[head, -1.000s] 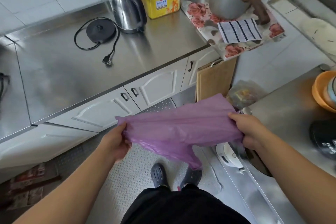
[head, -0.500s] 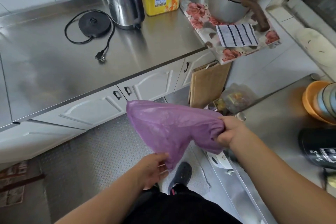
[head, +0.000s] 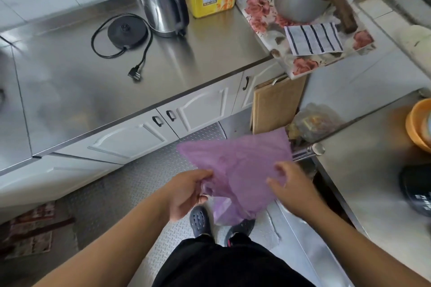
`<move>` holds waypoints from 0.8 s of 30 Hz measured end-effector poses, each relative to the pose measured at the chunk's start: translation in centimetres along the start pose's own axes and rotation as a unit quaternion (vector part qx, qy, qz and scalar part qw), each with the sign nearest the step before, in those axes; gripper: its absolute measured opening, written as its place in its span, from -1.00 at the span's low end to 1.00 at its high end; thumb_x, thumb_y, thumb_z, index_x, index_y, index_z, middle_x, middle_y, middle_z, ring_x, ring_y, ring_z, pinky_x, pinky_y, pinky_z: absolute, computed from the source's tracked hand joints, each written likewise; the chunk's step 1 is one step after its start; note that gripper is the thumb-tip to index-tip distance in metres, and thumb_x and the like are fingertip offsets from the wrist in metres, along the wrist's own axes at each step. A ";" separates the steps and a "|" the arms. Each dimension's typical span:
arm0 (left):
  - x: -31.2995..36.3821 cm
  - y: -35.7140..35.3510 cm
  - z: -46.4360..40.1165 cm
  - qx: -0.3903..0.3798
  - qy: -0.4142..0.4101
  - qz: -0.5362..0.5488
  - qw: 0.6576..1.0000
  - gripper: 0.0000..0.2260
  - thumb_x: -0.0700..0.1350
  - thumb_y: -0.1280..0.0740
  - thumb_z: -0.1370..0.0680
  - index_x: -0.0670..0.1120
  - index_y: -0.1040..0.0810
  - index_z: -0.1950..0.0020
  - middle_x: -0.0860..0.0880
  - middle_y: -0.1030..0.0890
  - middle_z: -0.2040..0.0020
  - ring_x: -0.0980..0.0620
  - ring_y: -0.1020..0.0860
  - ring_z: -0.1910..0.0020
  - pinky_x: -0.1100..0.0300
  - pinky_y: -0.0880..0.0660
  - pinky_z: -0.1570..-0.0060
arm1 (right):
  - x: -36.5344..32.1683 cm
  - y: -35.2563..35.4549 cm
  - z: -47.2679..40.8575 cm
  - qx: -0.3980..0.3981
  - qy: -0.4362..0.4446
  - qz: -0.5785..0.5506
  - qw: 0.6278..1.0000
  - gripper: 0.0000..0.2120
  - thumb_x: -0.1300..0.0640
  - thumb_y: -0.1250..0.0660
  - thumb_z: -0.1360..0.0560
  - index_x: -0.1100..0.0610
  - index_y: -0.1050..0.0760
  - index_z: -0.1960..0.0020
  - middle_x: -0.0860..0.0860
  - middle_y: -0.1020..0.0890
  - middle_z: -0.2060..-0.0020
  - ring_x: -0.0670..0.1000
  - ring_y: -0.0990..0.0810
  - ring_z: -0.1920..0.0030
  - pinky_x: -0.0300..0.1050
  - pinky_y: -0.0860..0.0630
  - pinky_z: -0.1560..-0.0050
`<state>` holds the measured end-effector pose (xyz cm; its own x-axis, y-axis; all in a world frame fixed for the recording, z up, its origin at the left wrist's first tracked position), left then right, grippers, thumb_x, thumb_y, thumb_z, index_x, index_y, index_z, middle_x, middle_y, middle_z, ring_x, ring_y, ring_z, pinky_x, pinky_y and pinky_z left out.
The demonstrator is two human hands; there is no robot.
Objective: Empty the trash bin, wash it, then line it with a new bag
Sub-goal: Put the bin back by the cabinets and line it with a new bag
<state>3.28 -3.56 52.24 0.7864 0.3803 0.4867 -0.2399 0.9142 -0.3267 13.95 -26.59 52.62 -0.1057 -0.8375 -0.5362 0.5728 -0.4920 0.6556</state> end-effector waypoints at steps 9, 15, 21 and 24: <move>2.5 -3.8 -1.8 0.012 -0.020 0.004 1.000 -0.74 0.00 -0.17 -0.67 -0.12 -0.55 0.00 -0.20 -0.60 0.00 -0.07 -0.56 0.16 0.07 -0.45 0.07 | -3.4 -7.8 2.8 -0.136 0.011 -0.093 0.986 -0.80 0.03 -0.32 -0.56 0.11 -0.48 0.18 -0.06 -0.49 0.32 -0.08 -0.42 0.30 -0.13 -0.37 0.24; -1.6 -3.7 -2.3 -0.018 -0.015 -0.220 0.975 -0.50 0.38 -0.44 -0.34 0.14 -0.54 -0.15 0.08 -0.64 -0.13 0.14 -0.62 -0.02 0.25 -0.56 0.02 | -1.0 -7.9 1.2 -0.064 -0.147 -0.404 0.901 -0.83 0.18 -0.28 -0.61 0.20 -0.62 0.07 0.13 -0.65 0.23 0.04 -0.59 0.24 -0.01 -0.51 0.11; -7.7 -2.9 -3.8 0.045 -0.002 -0.198 0.979 -0.43 -0.16 -0.59 -0.20 -0.01 -0.51 -0.16 0.00 -0.72 0.03 0.05 -0.70 0.08 0.14 -0.65 0.05 | 0.9 -10.6 0.7 -0.011 -0.259 -0.520 0.813 -0.82 0.11 -0.37 -0.57 0.23 -0.63 0.04 0.22 -0.74 0.18 0.26 -0.72 0.19 0.28 -0.65 0.00; -9.5 -0.4 -5.2 0.130 0.034 -0.183 0.974 -0.52 -0.25 -0.53 -0.24 -0.14 -0.54 -0.14 -0.07 -0.69 0.11 0.01 -0.66 0.23 0.21 -0.59 0.26 | 1.5 -11.9 0.2 -0.048 -0.246 -0.511 0.822 -0.77 0.15 -0.51 -0.46 0.22 -0.60 -0.07 0.23 -0.74 0.16 0.28 -0.74 0.16 0.29 -0.67 0.12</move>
<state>-1.12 -8.22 43.56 0.8798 0.0213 0.4749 -0.0662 0.9947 0.0781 6.80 -22.04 44.05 -0.8744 -0.0057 -0.4851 0.0405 -0.9973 -0.0612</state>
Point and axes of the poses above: each hand's wrist, its own z-axis away from the middle knuckle, its own y-axis out of the back of the hand, x = y × z, the point moved 10 cm from there along -z, towards the middle knuckle
